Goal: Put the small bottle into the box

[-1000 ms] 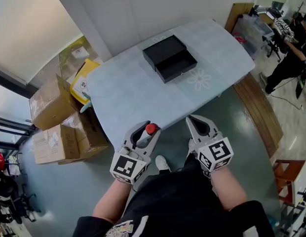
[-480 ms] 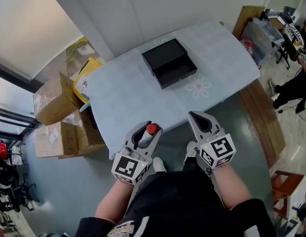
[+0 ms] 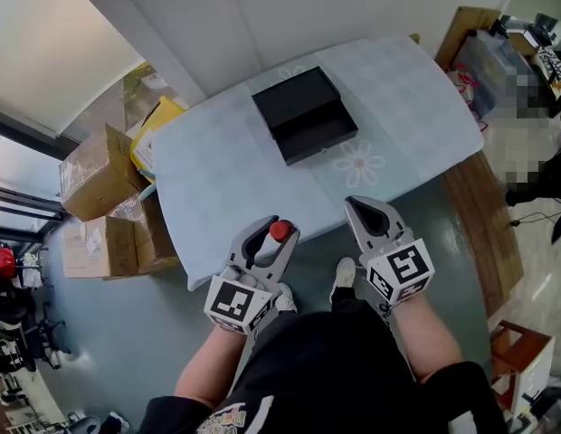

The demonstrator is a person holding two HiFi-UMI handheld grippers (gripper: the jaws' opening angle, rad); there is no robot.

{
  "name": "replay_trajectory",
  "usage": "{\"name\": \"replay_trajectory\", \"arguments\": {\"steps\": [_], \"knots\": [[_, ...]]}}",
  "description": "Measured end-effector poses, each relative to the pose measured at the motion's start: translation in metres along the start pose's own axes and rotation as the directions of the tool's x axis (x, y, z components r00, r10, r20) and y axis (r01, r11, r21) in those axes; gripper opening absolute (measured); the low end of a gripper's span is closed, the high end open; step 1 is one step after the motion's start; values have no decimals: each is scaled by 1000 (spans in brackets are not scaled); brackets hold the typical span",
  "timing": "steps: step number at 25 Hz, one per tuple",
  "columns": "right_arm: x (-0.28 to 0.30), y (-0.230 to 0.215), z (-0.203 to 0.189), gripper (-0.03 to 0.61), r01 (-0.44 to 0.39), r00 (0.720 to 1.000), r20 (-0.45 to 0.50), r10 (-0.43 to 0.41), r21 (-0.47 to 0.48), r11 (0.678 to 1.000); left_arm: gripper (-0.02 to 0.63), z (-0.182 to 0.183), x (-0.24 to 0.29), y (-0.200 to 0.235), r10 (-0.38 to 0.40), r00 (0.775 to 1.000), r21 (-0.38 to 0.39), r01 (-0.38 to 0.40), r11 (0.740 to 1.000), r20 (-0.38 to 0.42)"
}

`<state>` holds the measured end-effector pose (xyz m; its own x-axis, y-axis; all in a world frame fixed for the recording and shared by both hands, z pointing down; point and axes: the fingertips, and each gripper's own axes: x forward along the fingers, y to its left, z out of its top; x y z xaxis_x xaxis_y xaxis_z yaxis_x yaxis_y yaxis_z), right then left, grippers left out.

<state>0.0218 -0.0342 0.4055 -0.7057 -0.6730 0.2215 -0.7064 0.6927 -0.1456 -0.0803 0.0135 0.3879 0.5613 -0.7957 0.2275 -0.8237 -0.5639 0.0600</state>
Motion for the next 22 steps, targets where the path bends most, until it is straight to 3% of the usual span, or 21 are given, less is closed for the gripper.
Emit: {"name": "replay_trajectory", "arguments": {"steps": [22], "knots": [[-2,-91,16,9,-155,988,-10,155,-42,987,156,23,90,-21,159,987,-6,-159,987,27]]}}
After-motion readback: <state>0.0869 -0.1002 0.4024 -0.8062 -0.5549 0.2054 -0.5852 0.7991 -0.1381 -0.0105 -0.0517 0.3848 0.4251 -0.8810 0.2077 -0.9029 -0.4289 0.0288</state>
